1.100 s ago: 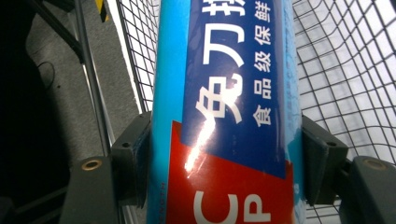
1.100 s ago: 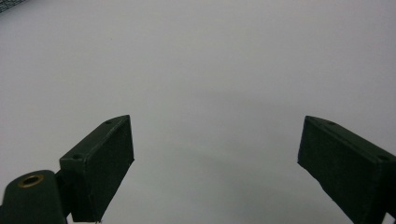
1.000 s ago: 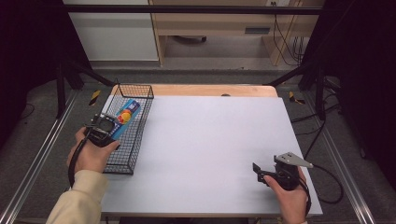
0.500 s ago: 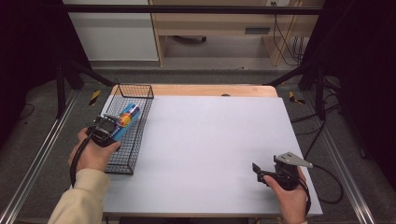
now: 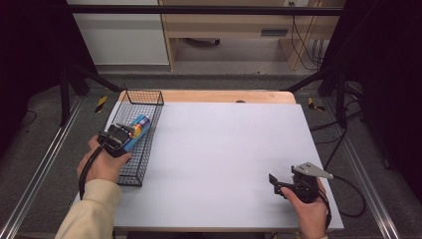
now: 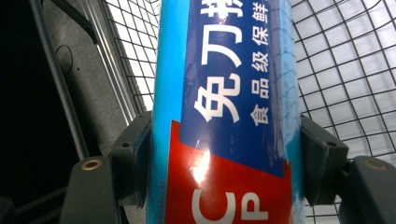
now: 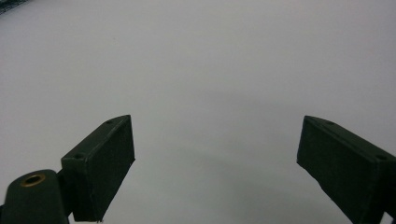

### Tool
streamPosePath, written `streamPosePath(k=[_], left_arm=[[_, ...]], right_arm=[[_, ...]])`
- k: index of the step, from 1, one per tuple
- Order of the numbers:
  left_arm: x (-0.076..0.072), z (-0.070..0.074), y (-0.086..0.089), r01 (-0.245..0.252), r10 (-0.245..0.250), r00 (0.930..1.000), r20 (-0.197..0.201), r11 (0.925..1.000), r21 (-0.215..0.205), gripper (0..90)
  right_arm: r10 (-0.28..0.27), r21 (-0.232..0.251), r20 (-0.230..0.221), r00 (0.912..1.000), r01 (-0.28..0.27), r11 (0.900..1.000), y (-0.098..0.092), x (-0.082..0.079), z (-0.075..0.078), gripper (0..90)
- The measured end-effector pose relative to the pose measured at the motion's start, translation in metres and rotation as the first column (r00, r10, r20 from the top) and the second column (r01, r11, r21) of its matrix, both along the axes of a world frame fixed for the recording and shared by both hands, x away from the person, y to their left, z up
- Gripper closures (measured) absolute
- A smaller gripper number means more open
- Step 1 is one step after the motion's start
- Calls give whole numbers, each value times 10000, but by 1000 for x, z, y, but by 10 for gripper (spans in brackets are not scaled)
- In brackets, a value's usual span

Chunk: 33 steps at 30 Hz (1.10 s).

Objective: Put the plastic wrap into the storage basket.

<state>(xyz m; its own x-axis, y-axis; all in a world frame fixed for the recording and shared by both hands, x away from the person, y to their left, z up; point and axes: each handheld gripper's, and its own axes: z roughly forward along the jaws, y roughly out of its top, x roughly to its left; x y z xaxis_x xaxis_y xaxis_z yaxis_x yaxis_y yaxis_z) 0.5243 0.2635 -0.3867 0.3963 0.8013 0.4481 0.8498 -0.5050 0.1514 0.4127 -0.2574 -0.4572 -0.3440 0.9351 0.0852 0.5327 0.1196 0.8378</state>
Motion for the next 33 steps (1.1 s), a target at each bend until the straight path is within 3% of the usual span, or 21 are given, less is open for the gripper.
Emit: streamPosePath(k=[10,22,33], left_arm=[[2,-1,-3,86,-84,9997,-214,9999,101,318],[2,-2,-3,111,-109,9998,-181,9999,115,317],[1,-4,-5,288,-283,9995,-119,9986,453,314]], right_arm=[[52,10,-30,10000,-52,10000,1,0,0,113],[62,-6,-19,10000,-62,10000,0,0,0,113],[115,-70,-25,9999,-115,9999,0,0,-1,112]])
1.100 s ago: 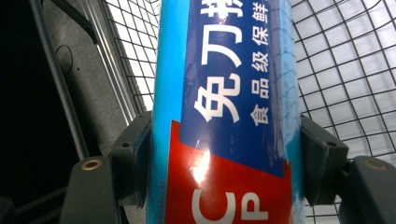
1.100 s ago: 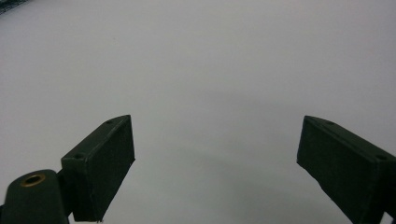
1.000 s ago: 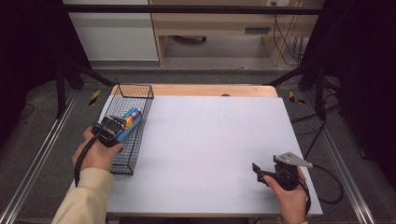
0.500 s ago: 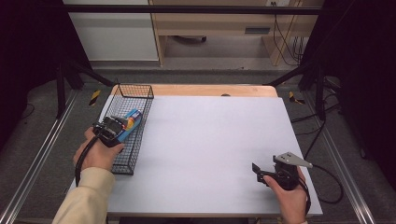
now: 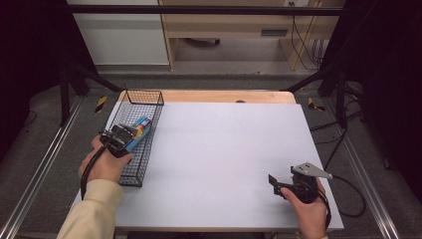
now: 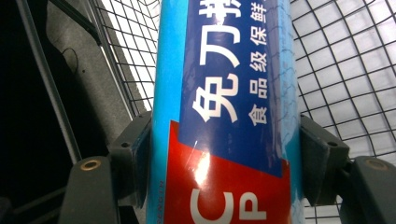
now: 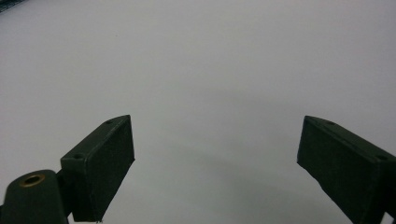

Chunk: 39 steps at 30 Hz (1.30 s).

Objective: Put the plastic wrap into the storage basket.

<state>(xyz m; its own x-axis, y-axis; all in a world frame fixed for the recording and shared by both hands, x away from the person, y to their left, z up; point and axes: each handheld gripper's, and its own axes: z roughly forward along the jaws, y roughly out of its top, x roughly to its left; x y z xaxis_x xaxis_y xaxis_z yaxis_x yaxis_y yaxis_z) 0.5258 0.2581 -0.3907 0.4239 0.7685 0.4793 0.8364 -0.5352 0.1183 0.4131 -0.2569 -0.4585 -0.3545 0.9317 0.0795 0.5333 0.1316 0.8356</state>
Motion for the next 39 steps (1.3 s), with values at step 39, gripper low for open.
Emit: streamPosePath(k=[39], left_arm=[[-40,56,-35,3191,-1931,9065,3754,8957,-3097,64]], right_arm=[[-275,-508,-28,9996,274,9983,-2,3,-1,43]])
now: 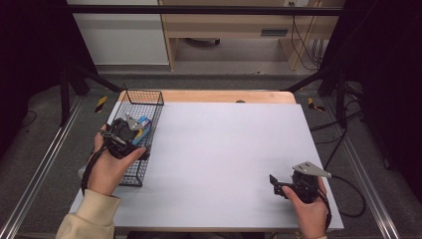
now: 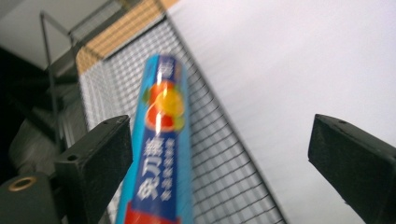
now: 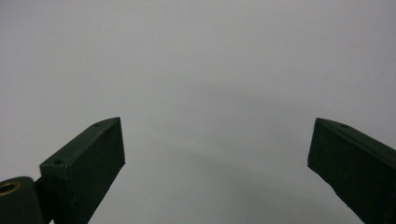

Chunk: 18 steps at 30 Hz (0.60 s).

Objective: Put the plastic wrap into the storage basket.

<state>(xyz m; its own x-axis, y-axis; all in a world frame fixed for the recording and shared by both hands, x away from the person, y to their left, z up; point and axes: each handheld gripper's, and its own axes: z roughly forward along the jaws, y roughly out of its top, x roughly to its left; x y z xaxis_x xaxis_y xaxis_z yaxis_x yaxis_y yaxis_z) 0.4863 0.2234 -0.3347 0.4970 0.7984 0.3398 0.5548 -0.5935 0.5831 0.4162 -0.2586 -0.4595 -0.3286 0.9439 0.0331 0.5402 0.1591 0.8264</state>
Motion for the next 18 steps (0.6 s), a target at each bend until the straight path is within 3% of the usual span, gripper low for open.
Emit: streamPosePath(k=[4,11,18], left_arm=[[-7,5,-13,746,-735,9968,302,9965,-368,58],[-15,9,-28,1528,-1475,9871,621,9841,-908,52],[-20,11,-46,1999,-1921,9780,816,9746,-1012,52]], right_arm=[[-71,-100,7,10000,71,9999,0,0,0,44],[-152,-87,67,9999,153,9998,-1,-2,1,43],[-270,79,112,9996,269,9996,-5,-4,3,41]])
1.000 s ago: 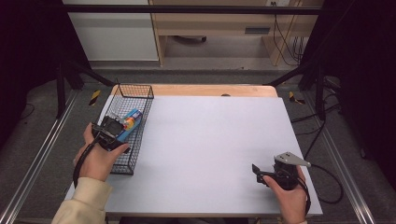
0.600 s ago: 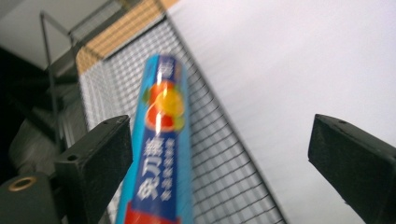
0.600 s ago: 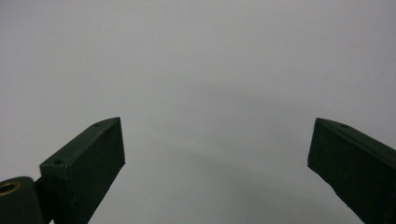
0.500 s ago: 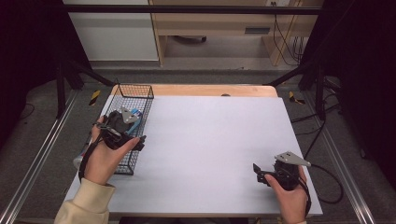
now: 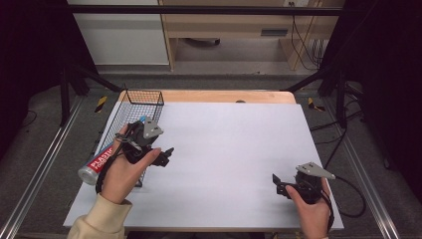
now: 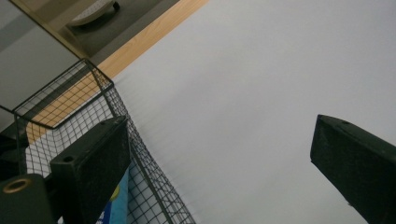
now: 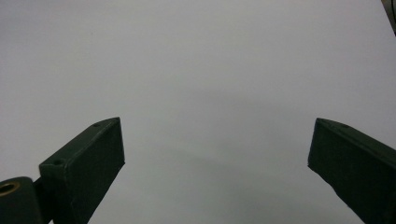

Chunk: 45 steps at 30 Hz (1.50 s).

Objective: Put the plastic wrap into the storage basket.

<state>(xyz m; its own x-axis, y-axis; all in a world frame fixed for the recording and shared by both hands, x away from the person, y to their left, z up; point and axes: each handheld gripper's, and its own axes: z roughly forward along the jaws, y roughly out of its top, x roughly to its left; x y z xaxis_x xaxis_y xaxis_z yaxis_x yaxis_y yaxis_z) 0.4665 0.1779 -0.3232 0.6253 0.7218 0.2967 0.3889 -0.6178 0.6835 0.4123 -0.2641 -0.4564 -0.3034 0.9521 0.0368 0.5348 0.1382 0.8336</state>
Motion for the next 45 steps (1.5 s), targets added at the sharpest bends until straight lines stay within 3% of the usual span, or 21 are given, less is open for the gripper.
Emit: streamPosePath(k=[6,11,20,28,32,45], left_arm=[[-1,3,-13,481,-474,9985,272,9986,-240,52],[1,4,-22,1142,-1112,9927,469,9912,-675,52],[6,-16,-42,2554,-2489,9666,616,9562,-1433,51],[4,-36,-57,3231,-3164,9464,655,9291,-1799,46],[2,-45,-63,3463,-3405,9381,638,9190,-1882,42],[-2,-68,-77,3714,-3711,9278,386,9088,-1901,41]], right_arm=[[-14,-87,87,10000,15,10000,-1,-1,0,41],[-111,-104,140,9998,112,9999,-3,-1,1,40],[-168,-130,145,9998,170,9998,-4,-2,1,40],[-177,-134,177,9997,179,9997,-5,-3,2,40],[-147,-145,186,9997,149,9998,-5,-2,1,40],[-149,-149,138,9998,151,9998,-5,-3,1,40]])
